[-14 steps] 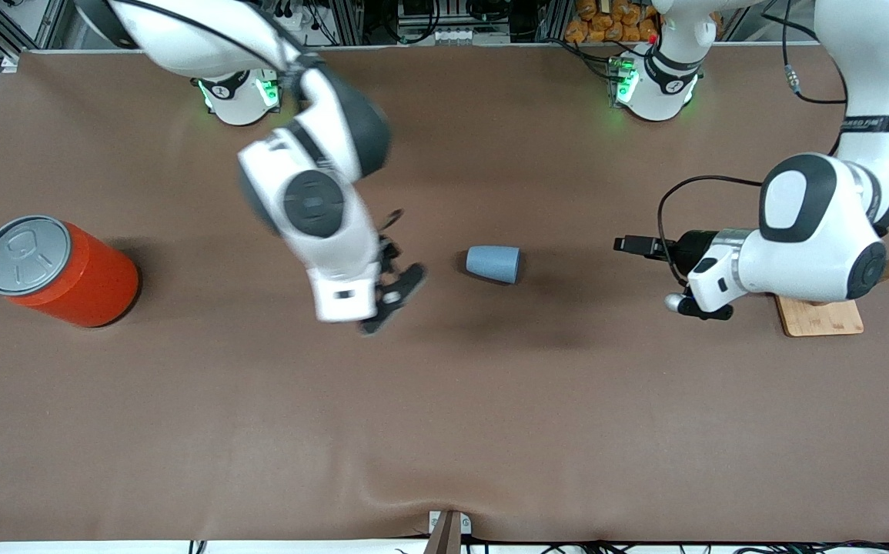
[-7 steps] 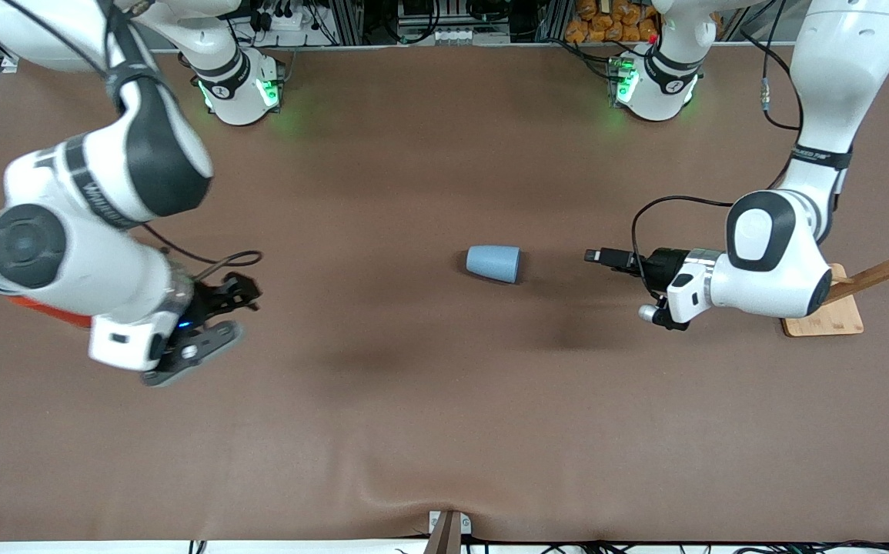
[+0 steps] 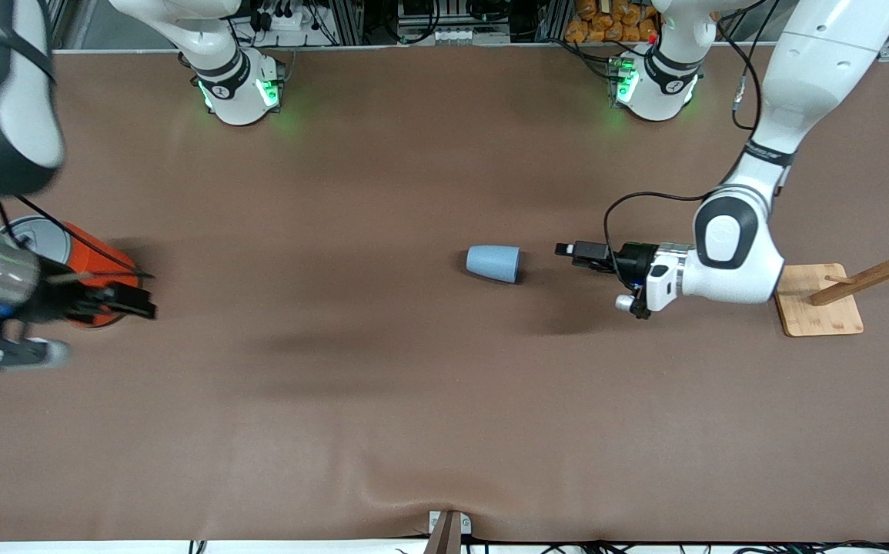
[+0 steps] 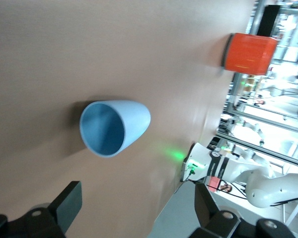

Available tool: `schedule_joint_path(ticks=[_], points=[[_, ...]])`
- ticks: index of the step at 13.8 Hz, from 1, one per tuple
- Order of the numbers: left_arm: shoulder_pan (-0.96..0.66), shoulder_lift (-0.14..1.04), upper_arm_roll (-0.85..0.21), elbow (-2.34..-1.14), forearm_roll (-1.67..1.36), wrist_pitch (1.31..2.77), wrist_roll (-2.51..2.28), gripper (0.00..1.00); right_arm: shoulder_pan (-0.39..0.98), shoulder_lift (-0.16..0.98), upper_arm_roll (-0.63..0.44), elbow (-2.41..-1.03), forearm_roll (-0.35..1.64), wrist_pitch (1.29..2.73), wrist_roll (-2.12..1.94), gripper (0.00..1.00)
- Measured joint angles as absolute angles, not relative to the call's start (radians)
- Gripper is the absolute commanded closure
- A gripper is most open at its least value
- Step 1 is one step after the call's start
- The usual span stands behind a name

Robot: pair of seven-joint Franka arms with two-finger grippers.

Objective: Flip cup
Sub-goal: 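Withdraw the right gripper while the left gripper approaches the cup, then grasp the blue cup with the left gripper and lift it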

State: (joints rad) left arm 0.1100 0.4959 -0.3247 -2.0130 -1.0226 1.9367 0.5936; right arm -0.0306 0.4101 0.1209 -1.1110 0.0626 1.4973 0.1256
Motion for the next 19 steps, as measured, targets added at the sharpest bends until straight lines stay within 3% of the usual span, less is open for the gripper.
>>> schedule_joint_path(ticks=[4,8,12,19], points=[[0.106,0.573,-0.324,-2.021,-1.078,1.958,0.712,0.17,-0.032,0.165,0.095,-1.237,0.113,1.417,0.306,0.0],[0.095,0.589,-0.326,-2.021,-1.137,1.958,0.754,0.24,-0.031,-0.044,0.076,-1.501,0.09,1.507,0.306,0.0],[0.05,0.6,-0.329,-2.02,-1.204,1.971,0.766,0.3,-0.031,-0.048,0.067,-1.582,0.071,1.557,0.189,0.0],[0.037,0.621,-0.329,-2.019,-1.205,2.003,0.796,0.38,-0.031,-0.047,0.06,-1.585,0.058,1.582,0.144,0.0]])
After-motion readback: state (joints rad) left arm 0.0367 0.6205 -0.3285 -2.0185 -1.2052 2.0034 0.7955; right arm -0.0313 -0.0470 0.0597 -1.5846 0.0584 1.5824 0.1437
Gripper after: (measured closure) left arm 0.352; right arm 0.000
